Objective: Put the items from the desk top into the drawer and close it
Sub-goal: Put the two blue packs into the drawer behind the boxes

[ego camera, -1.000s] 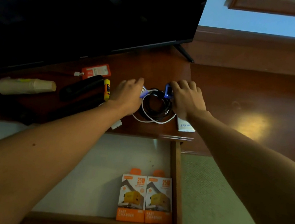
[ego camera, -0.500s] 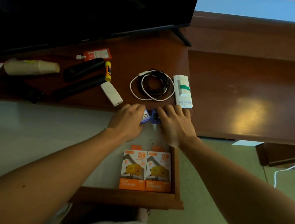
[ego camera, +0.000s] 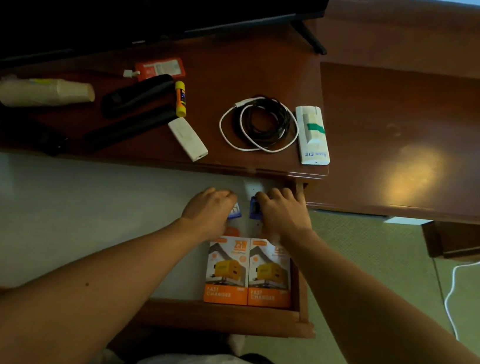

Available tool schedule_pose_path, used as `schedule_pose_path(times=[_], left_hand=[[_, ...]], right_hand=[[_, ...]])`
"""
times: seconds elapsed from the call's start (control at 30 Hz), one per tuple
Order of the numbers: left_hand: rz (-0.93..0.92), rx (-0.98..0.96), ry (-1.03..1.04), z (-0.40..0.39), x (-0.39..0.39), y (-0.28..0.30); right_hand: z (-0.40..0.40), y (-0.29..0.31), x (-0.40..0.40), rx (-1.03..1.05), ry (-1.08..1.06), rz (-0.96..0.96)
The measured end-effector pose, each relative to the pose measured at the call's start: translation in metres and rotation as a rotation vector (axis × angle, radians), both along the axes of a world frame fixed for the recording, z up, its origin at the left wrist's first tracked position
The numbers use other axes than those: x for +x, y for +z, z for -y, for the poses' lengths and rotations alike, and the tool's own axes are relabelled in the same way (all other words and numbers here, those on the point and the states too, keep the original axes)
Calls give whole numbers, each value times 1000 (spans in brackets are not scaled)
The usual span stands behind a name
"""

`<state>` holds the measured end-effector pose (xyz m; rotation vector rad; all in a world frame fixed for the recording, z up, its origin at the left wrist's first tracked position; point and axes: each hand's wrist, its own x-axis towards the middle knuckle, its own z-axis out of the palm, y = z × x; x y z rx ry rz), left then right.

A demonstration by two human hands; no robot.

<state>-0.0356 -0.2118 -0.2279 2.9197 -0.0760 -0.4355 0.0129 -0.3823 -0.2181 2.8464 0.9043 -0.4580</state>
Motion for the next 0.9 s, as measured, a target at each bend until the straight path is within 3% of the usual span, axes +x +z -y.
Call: schedule_pose_path(times=[0.27, 0.6, 0.7, 0.9], left_hand=[[-79, 23, -44, 6, 19, -21], [-116, -184, -14, -3, 19, -25], [-46, -136, 38, -12, 10, -25], [-111, -116, 55, -18, -6, -34]], right_hand=[[-16, -15, -4, -76, -122, -95], [-13, -19, -3, -28, -138, -228], [-8, -20, -8, -30, -127, -247], [-5, -23, -20, -80, -123, -264]])
